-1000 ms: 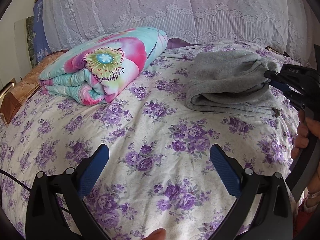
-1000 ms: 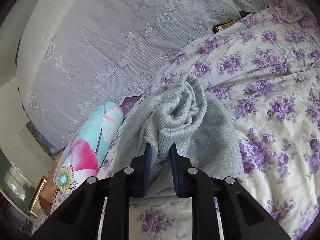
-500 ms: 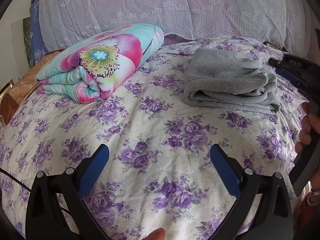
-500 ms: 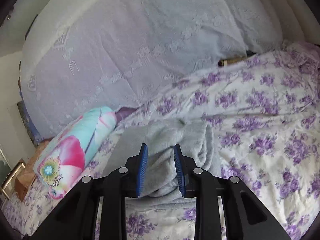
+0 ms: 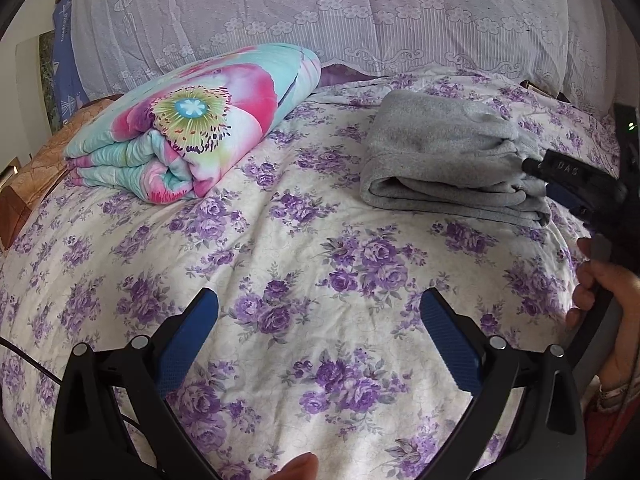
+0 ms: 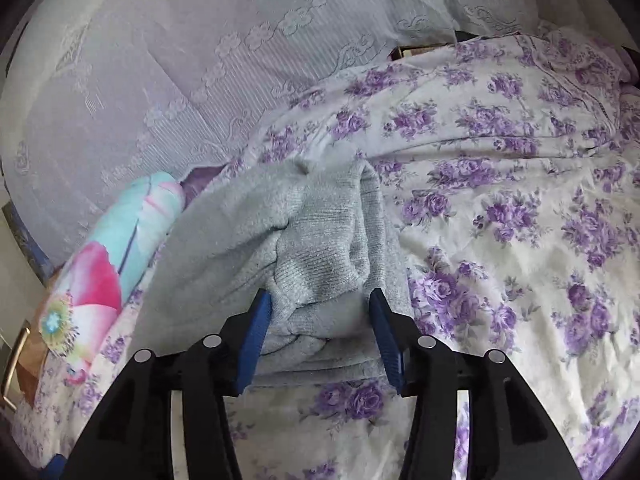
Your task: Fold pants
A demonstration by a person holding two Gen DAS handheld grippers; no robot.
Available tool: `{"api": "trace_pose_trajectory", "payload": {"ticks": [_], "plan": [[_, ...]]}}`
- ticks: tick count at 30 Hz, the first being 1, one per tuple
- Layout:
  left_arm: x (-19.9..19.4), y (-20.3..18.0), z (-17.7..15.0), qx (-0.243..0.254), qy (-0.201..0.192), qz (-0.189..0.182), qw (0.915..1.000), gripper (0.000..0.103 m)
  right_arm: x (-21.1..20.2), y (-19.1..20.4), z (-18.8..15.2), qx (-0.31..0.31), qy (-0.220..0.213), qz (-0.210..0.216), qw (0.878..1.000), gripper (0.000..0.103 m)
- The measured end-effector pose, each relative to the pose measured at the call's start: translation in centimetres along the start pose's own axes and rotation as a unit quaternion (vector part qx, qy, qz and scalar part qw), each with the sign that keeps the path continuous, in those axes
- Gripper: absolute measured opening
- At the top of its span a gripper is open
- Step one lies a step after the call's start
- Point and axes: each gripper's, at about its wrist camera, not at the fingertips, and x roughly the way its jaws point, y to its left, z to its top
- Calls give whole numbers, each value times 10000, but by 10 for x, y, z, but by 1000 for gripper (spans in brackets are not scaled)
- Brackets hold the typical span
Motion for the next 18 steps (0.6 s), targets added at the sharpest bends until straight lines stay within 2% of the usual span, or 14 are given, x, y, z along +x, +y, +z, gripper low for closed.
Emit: {"api": "trace_pose_trajectory", "payload": {"ticks": [1, 4, 7, 11, 14, 18], "plan": [[-1, 0, 0, -17, 8, -38, 10000, 99, -18, 6, 1, -67, -197, 124, 9997, 53], [-7, 1, 2, -83, 21, -191, 9998, 99, -65, 22, -7, -555, -427, 182, 9974, 76], [-17, 2, 4, -157, -57, -322, 9993, 99, -104, 27, -26, -925, -491, 38, 9945, 77], [-39, -3, 3, -167, -229, -494, 9984, 99, -158, 26, -44, -989, -623, 69, 9931, 85], [-58, -12, 0, -1, -418, -547, 9976, 99, -198, 32, -52, -1093, -999, 44, 9890, 94], [-84, -20, -8, 198, -730, -533, 9957, 99, -236, 46, -59, -1534, -1512, -153, 9764, 99]]}}
